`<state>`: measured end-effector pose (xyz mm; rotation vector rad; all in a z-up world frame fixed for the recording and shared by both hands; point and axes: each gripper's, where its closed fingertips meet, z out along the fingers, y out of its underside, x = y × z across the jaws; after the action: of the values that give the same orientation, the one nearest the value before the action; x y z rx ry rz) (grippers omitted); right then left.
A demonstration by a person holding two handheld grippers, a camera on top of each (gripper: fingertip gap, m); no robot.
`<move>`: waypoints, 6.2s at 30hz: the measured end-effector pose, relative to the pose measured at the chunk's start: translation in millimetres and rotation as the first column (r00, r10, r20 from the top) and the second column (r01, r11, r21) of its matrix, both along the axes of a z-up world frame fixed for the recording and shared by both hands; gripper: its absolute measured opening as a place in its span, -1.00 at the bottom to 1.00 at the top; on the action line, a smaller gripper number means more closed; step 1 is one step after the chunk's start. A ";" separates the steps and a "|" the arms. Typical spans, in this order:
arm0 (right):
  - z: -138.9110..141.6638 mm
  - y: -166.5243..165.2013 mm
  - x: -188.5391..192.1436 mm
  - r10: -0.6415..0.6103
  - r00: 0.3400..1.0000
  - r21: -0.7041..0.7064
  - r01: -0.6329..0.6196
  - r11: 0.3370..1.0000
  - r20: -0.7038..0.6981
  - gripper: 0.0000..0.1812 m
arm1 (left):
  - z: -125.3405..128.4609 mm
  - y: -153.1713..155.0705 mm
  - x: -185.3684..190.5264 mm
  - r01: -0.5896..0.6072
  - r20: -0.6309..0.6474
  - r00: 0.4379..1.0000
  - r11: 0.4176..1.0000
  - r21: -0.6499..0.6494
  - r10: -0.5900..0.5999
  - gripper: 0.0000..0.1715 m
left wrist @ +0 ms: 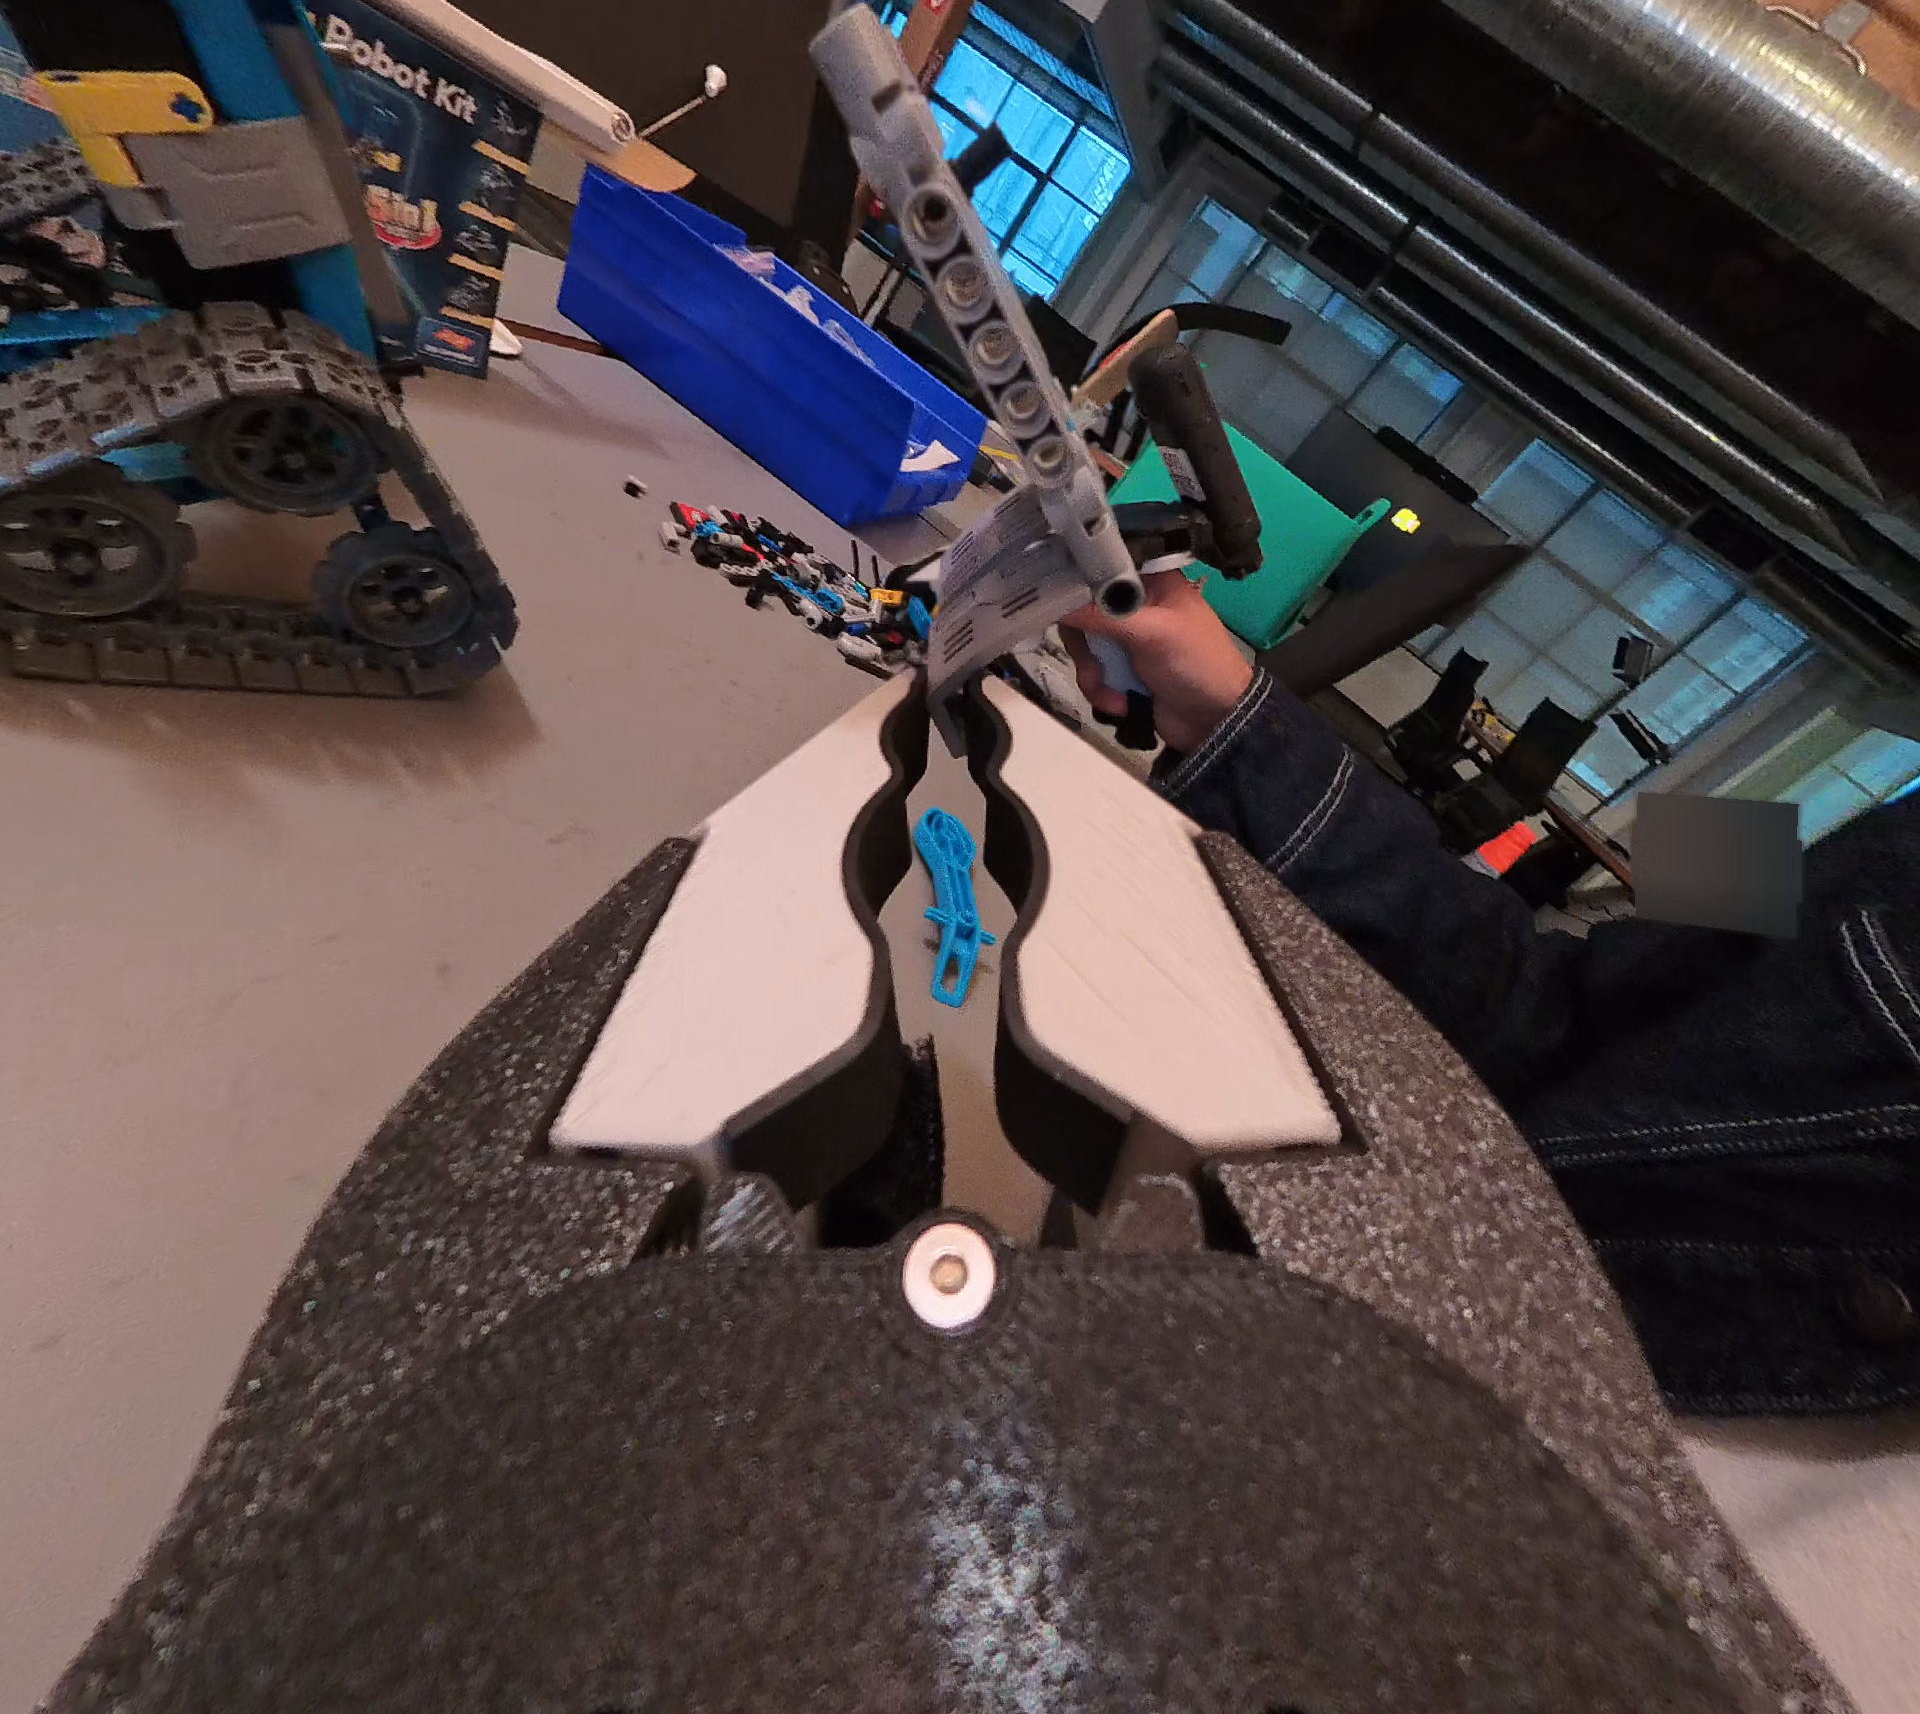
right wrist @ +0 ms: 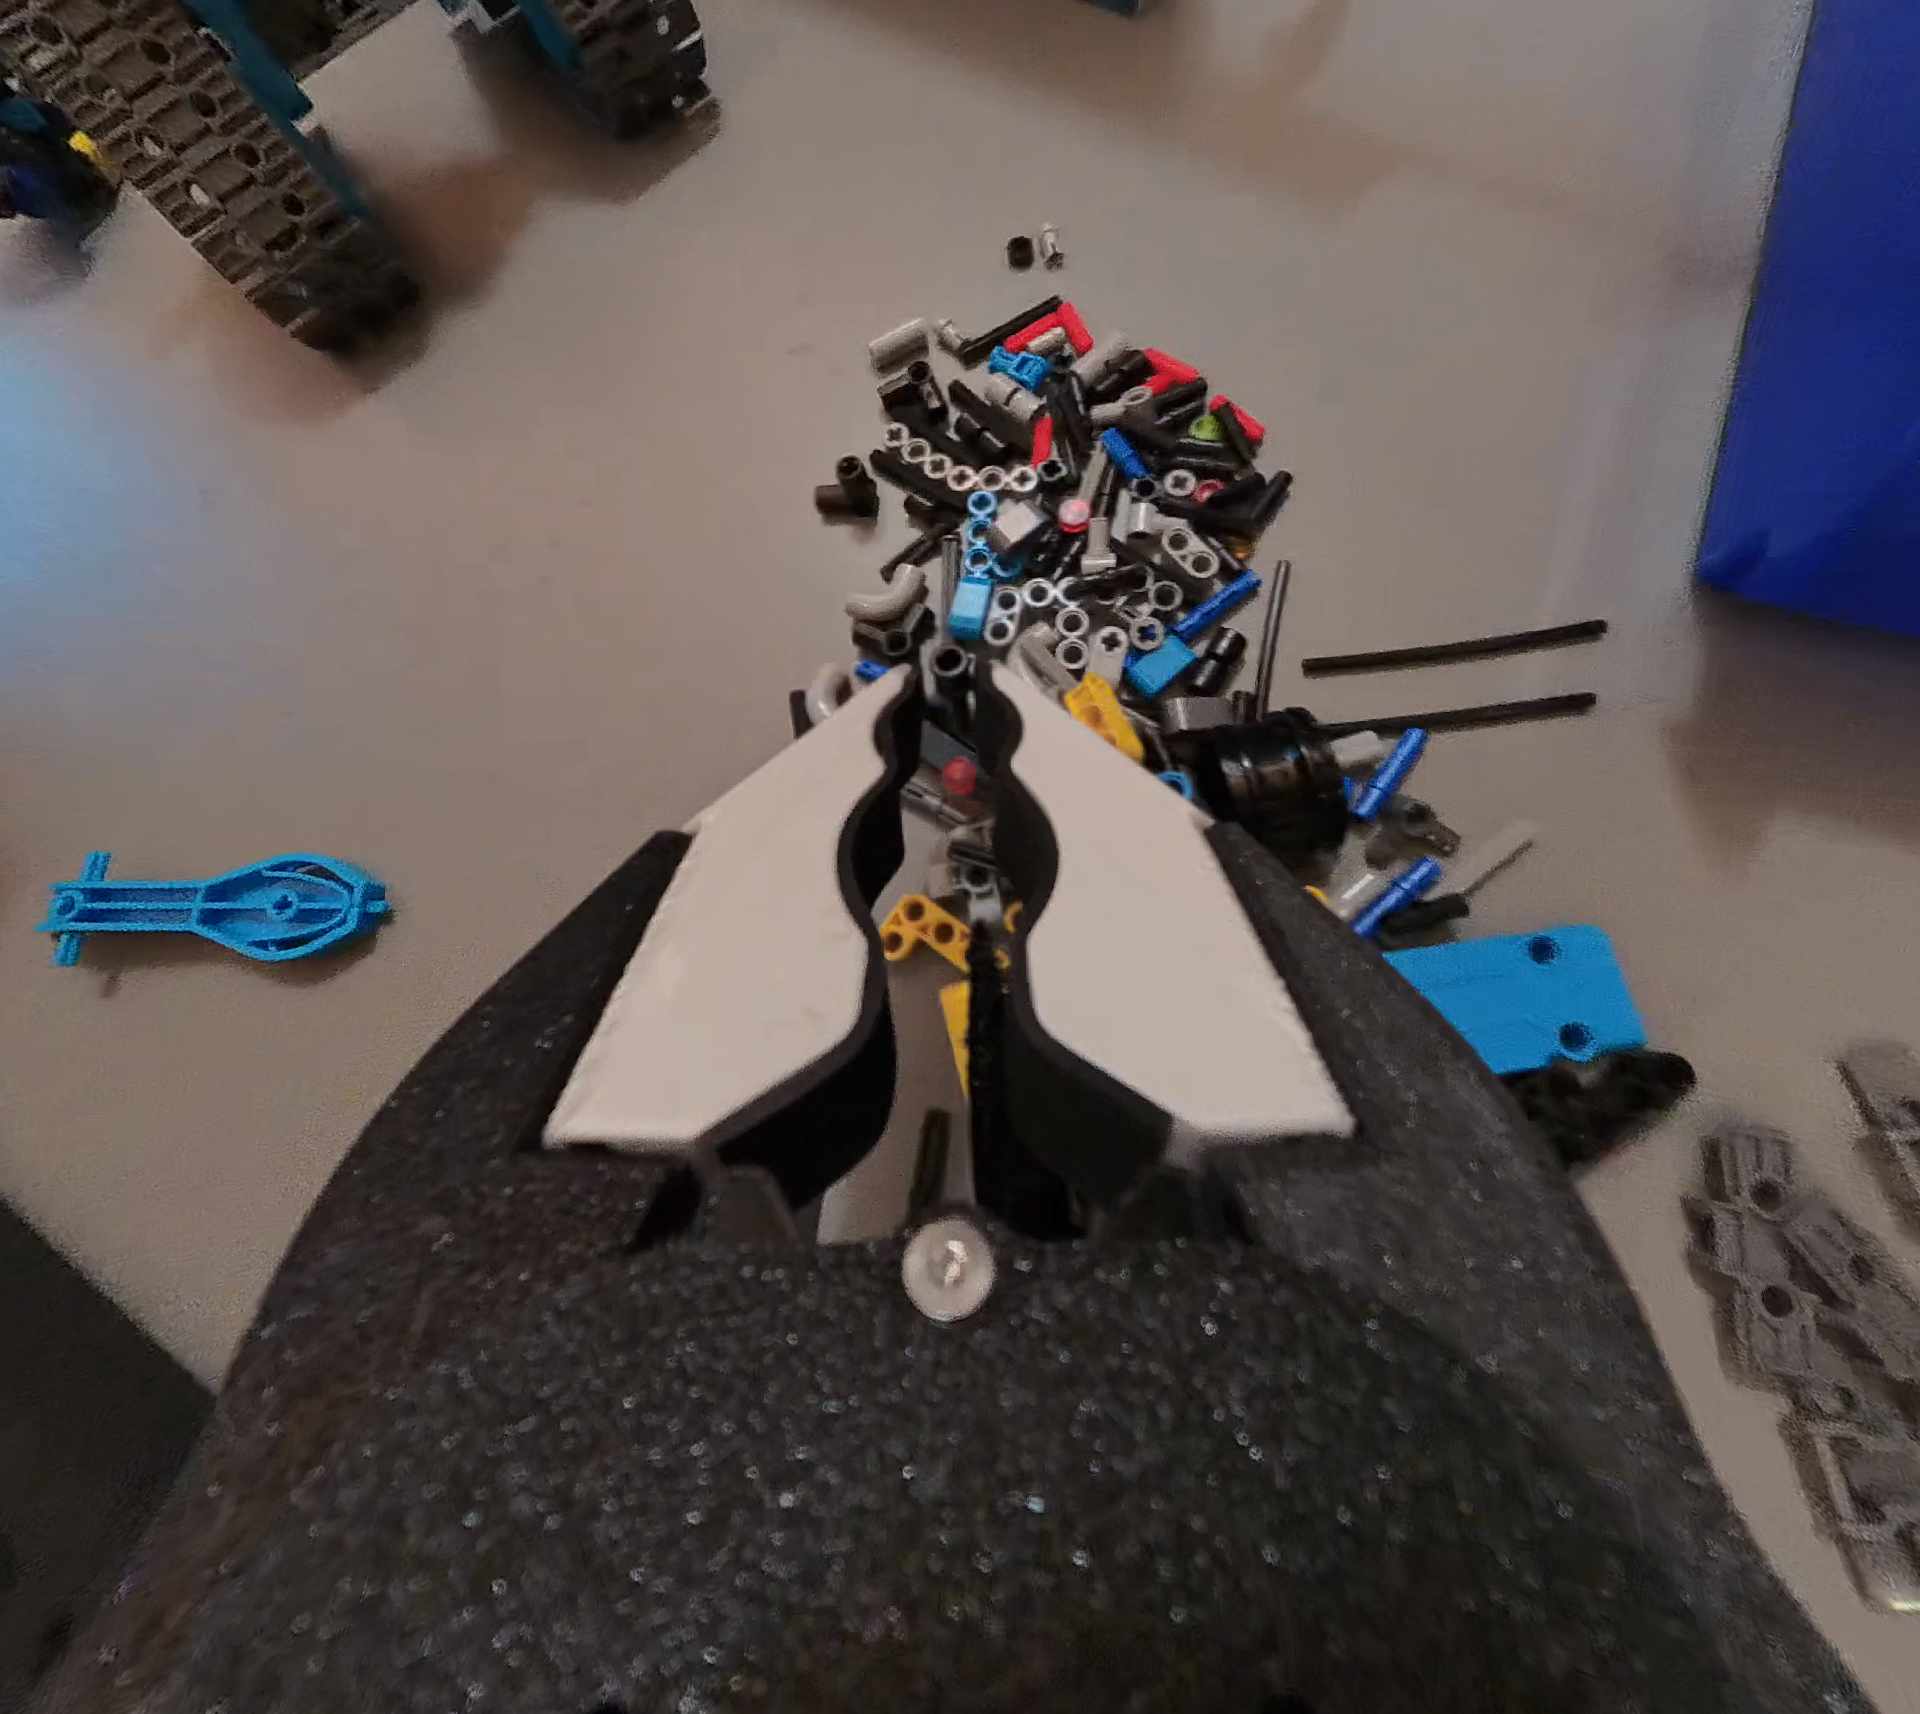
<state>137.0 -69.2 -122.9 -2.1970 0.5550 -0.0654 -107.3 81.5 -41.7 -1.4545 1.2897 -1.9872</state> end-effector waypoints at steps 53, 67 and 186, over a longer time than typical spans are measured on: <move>89.2 147.2 -239.5 0.665 0.713 0.699 -0.358 0.619 -0.224 -1.00 | 2.1 -11.5 -3.3 0.214 -0.015 0.975 0.951 -0.225 -0.223 -0.92; 89.8 138.2 -246.4 0.733 0.640 0.695 -0.419 0.584 -0.229 -1.00 | 5.9 -21.4 -9.6 0.250 0.008 0.968 0.961 -0.119 -0.251 -0.95; -21.6 -10.9 -6.7 -0.063 0.976 -0.131 0.091 0.987 0.208 -0.86 | 31.7 65.8 -71.5 -0.079 0.192 0.980 0.993 0.092 0.060 -0.98</move>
<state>130.3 -80.2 -144.5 -2.2702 0.5332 -0.3773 -178.8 147.3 -10.1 -1.2163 1.2210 -1.9339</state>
